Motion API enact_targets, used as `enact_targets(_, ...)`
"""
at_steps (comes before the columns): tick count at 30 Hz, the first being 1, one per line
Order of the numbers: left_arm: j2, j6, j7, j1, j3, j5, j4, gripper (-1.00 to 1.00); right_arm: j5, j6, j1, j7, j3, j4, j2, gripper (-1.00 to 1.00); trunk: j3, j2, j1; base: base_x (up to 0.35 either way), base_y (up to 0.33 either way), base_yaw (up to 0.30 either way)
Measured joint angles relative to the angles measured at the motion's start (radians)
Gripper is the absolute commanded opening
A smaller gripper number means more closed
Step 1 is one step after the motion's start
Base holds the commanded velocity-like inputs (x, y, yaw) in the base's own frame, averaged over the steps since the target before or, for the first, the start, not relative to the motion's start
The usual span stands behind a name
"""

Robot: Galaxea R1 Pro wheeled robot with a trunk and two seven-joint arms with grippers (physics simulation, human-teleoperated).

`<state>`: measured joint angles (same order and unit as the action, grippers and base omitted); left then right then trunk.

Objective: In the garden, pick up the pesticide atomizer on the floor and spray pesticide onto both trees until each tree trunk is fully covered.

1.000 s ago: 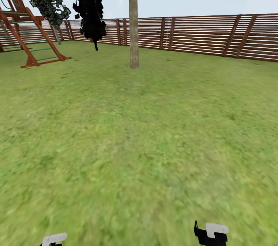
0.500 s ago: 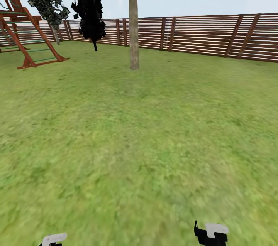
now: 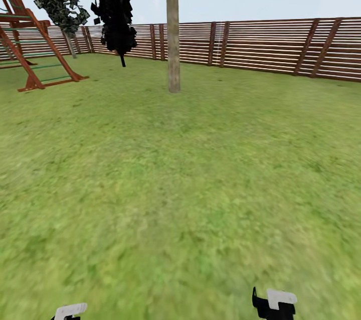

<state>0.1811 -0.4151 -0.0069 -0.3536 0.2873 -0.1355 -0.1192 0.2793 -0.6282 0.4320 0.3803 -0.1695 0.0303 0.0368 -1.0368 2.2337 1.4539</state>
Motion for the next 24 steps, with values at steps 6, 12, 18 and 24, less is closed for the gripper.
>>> enact_targets(6,0.0,0.0,0.0,0.0,0.0,0.0,0.0,-1.0,0.0,0.0,0.0,0.0,0.0,0.0,0.0,1.0,0.0,0.0,0.0,0.338,0.0,0.0)
enact_targets(12,0.0,0.0,0.0,0.0,0.0,0.0,0.001,-1.0,0.0,0.0,0.0,0.0,0.0,0.0,-0.002,1.0,0.0,0.0,0.0,0.338,0.0,0.0)
enact_targets(18,0.0,0.0,0.0,0.0,0.0,0.0,0.002,-1.0,0.0,0.0,0.0,-0.001,0.0,0.0,-0.002,1.0,0.0,0.0,0.0,0.338,0.0,0.0)
enact_targets(24,0.0,0.0,0.0,0.0,0.0,0.0,0.002,-1.0,0.0,0.0,0.0,-0.001,0.0,0.0,-0.002,1.0,0.0,0.0,0.0,0.338,0.0,0.0)
